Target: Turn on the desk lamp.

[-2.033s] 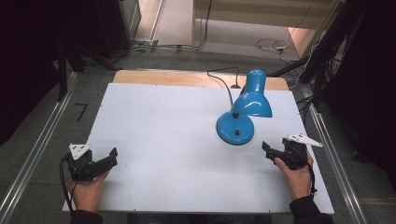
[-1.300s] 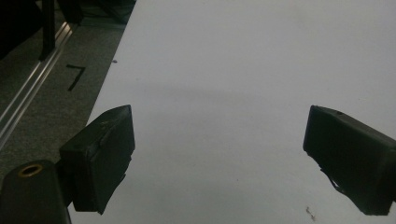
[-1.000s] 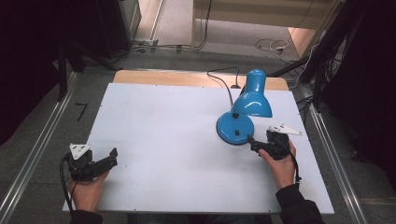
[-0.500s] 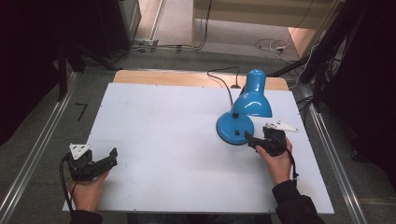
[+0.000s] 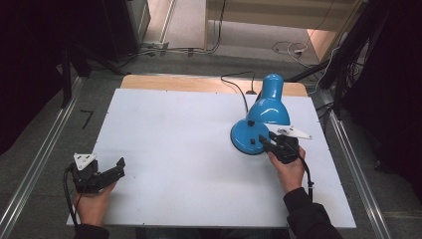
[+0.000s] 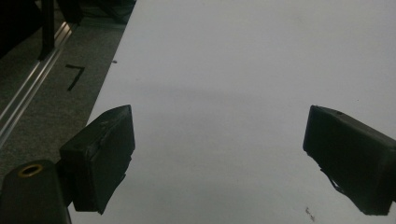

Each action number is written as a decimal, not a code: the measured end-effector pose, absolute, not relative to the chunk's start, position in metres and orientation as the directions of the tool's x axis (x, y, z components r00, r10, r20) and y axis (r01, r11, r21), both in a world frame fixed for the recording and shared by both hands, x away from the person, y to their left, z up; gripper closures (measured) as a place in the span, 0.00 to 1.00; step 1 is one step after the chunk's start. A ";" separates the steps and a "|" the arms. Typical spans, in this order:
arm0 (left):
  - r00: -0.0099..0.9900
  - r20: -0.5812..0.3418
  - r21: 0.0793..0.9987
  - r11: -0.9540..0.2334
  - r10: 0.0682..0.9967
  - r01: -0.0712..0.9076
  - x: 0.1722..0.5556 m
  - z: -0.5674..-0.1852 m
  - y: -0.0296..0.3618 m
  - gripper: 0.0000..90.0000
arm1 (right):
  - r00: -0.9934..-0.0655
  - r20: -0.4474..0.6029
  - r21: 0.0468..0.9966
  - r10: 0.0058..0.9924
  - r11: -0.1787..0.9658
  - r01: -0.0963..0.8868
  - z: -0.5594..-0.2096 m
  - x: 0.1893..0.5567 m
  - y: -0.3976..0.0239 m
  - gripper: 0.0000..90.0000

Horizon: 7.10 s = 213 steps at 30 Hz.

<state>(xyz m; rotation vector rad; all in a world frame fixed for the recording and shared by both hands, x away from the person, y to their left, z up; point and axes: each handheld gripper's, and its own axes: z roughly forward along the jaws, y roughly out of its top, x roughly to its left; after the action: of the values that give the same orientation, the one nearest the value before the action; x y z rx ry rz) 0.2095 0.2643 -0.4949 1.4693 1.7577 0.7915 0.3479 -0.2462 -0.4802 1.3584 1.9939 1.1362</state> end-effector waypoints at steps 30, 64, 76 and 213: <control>-0.106 -0.132 0.810 0.169 0.986 0.561 0.209 -0.495 0.264 0.11 | -0.467 0.098 0.819 0.879 0.196 0.540 -0.497 0.354 -0.228 0.98; -0.102 -0.131 0.809 0.166 0.986 0.564 0.209 -0.494 0.264 0.11 | -0.467 0.076 0.832 0.881 0.202 0.517 -0.502 0.350 -0.226 0.98; -0.102 -0.128 0.810 0.164 0.986 0.563 0.208 -0.494 0.264 0.13 | -0.467 0.074 0.835 0.881 0.202 0.512 -0.503 0.350 -0.226 0.98; -0.090 -0.144 0.809 0.170 0.985 0.564 0.208 -0.494 0.263 0.13 | -0.460 0.108 0.811 0.881 0.190 0.554 -0.483 0.303 -0.278 0.20</control>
<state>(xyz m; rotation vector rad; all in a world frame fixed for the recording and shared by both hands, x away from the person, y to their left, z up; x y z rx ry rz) 0.2078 0.2633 -0.4944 1.4781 1.7468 0.7640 0.3028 -0.2780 -0.4829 1.3470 2.0888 1.1678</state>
